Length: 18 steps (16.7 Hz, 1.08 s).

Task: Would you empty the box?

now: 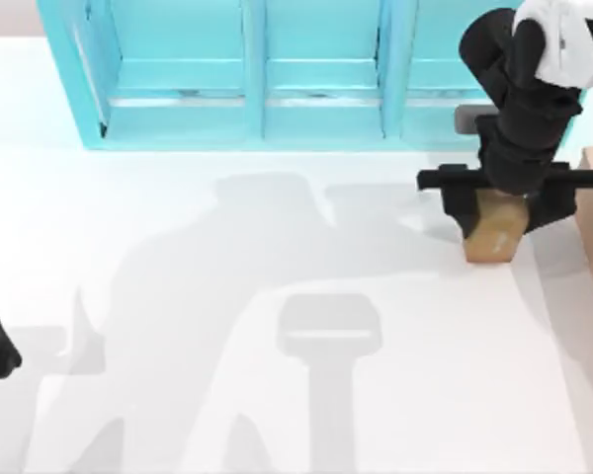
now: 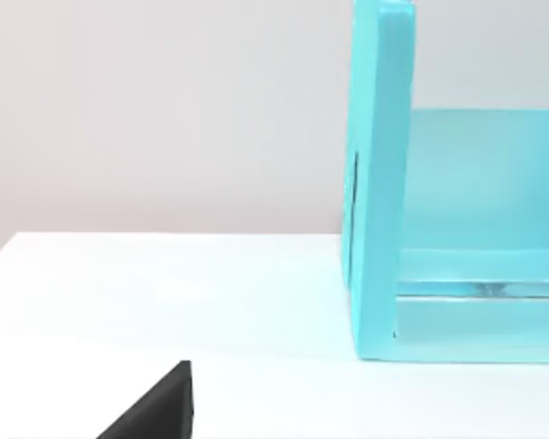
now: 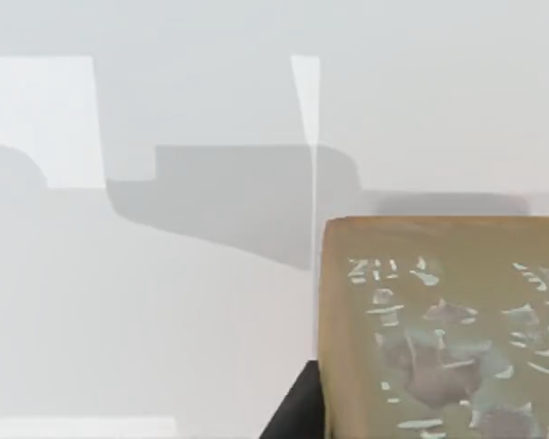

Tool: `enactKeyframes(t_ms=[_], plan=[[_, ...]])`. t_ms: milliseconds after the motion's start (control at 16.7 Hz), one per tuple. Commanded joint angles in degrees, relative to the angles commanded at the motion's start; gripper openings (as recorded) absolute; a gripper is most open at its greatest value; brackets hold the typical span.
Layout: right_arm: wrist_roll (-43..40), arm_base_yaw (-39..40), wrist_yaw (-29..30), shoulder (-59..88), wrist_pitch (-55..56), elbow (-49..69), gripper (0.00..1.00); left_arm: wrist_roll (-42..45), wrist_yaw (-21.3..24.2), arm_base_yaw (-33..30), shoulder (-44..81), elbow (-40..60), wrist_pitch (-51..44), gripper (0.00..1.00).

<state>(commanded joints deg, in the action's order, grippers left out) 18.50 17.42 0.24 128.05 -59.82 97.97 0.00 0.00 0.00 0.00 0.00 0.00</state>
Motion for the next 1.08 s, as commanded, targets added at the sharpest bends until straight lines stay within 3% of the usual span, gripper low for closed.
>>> enactKeyframes(t_ms=[120,900,1080], plan=[[0.0,0.0,0.0,0.0,0.0,0.0,0.0,0.0,0.0,0.0,0.0,0.0,0.0,1.0],[0.0,0.0,0.0,0.0,0.0,0.0,0.98,0.0,0.0,0.0,0.0,0.0,0.0,1.0],[0.0,0.0,0.0,0.0,0.0,0.0,1.0,0.0,0.0,0.0,0.0,0.0,0.0,1.0]])
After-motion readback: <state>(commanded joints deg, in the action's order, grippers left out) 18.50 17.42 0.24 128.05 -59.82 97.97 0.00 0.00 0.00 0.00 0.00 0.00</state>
